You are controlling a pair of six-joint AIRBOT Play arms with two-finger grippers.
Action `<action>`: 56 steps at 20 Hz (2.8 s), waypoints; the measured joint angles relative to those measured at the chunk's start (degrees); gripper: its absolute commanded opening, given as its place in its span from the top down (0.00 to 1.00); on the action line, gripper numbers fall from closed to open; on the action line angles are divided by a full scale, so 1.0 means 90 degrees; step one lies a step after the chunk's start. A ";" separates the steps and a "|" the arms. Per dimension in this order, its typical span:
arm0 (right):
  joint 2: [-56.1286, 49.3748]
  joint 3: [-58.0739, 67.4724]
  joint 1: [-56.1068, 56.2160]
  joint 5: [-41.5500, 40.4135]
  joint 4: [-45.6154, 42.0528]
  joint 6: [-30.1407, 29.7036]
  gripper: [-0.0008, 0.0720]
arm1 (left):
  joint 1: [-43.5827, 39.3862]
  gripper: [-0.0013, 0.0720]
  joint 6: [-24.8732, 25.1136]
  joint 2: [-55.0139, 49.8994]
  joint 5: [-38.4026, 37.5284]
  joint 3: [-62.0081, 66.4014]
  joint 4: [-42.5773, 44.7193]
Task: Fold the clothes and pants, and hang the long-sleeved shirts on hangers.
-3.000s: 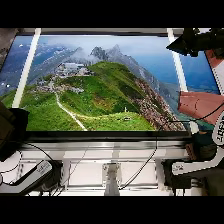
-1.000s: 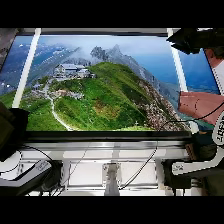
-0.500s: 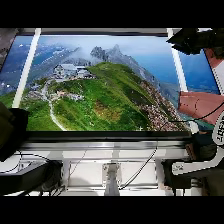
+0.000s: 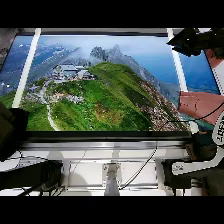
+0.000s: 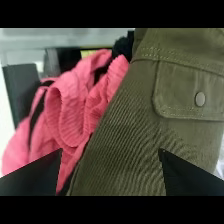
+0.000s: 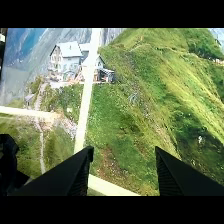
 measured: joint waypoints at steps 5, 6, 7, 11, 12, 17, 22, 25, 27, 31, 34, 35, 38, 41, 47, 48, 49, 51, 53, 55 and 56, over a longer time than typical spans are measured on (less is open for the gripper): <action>0.0000 0.0000 0.0000 0.0083 0.0000 0.0032 0.37 | 0.0029 0.37 0.0631 -0.0228 0.0148 0.0000 -0.0243; 0.0000 0.0000 0.0000 0.0087 0.0012 0.0039 0.37 | 0.0032 0.37 0.0714 -0.0255 0.0223 0.0000 -0.0267; 0.0000 0.0000 0.0000 0.0104 0.0022 0.0058 0.37 | 0.0032 0.38 0.0826 -0.0294 0.0279 0.0000 -0.0323; 0.0000 0.0000 0.0000 0.0131 0.0034 0.0102 0.37 | 0.0032 0.37 0.1222 -0.0665 -0.0029 0.0000 -0.0663; 0.0000 0.0000 0.0000 0.0141 0.0034 0.0112 0.37 | 0.0032 0.37 0.1314 -0.0772 -0.0153 0.0000 -0.0738; 0.0000 0.0000 0.0000 0.0221 0.0041 0.0182 0.37 | 0.0032 0.50 0.1770 -0.1008 -0.0403 0.0000 -0.1251; 0.0000 0.0000 0.0000 0.0248 0.0049 0.0250 0.37 | 0.0034 0.96 0.1960 -0.1059 -0.0413 0.0002 -0.1579; 0.0000 0.0000 0.0000 0.0253 0.0049 0.0318 0.37 | 0.0034 0.97 0.1987 -0.1066 -0.0447 0.0002 -0.1683; 0.0000 0.0000 0.0000 0.0255 0.0049 0.0335 0.37 | 0.0034 0.97 0.1994 -0.1066 -0.0576 0.0000 -0.1974; 0.0000 0.0000 0.0000 0.0257 0.0046 0.0345 0.38 | 0.0019 0.97 0.2186 -0.1066 -0.1311 0.0000 -0.3791; 0.0000 0.0000 0.0000 0.0257 0.0046 0.0352 0.38 | -0.0017 0.97 0.2302 -0.1066 -0.2047 0.0002 -0.5061; 0.0000 0.0000 0.0000 0.0255 0.0046 0.0357 0.38 | -0.0063 0.97 0.2324 -0.1064 -0.2305 0.0000 -0.5353; 0.0000 0.0000 0.0000 0.0219 0.0046 0.0357 0.38 | -0.0498 0.97 0.2324 -0.0998 -0.2963 0.0000 -0.6025; 0.0000 0.0000 0.0000 0.0070 0.0046 0.0357 0.46 | -0.1520 0.97 0.2297 -0.0879 -0.3283 0.0000 -0.6676; 0.0000 0.0000 0.0000 -0.0170 0.0044 0.0355 0.72 | -0.4872 0.97 0.2295 -0.0573 -0.2705 0.0034 -0.7866; 0.0000 0.0000 0.0000 -0.0204 0.0044 0.0352 0.82 | -0.5525 0.97 0.2334 -0.0537 -0.2472 0.0066 -0.7956; 0.0000 0.0000 0.0000 -0.0214 0.0044 0.0350 0.91 | -0.6118 0.97 0.2392 -0.0515 -0.2203 0.0102 -0.8014; 0.0000 0.0000 0.0000 -0.0262 0.0041 0.0345 0.93 | -0.7376 0.97 0.2477 -0.0493 -0.1545 0.0185 -0.8007; 0.0000 0.0000 0.0000 -0.0342 0.0041 0.0342 0.93 | -0.8490 0.97 0.2521 -0.0476 -0.0986 0.0236 -0.7788; 0.0000 0.0000 0.0000 -0.0403 0.0039 0.0340 0.93 | -0.9496 0.97 0.2516 -0.0476 -0.0413 0.0262 -0.7274; 0.0000 0.0000 0.0000 -0.0415 0.0039 0.0338 0.93 | -0.9947 0.97 0.2453 -0.0471 -0.0131 0.0270 -0.6970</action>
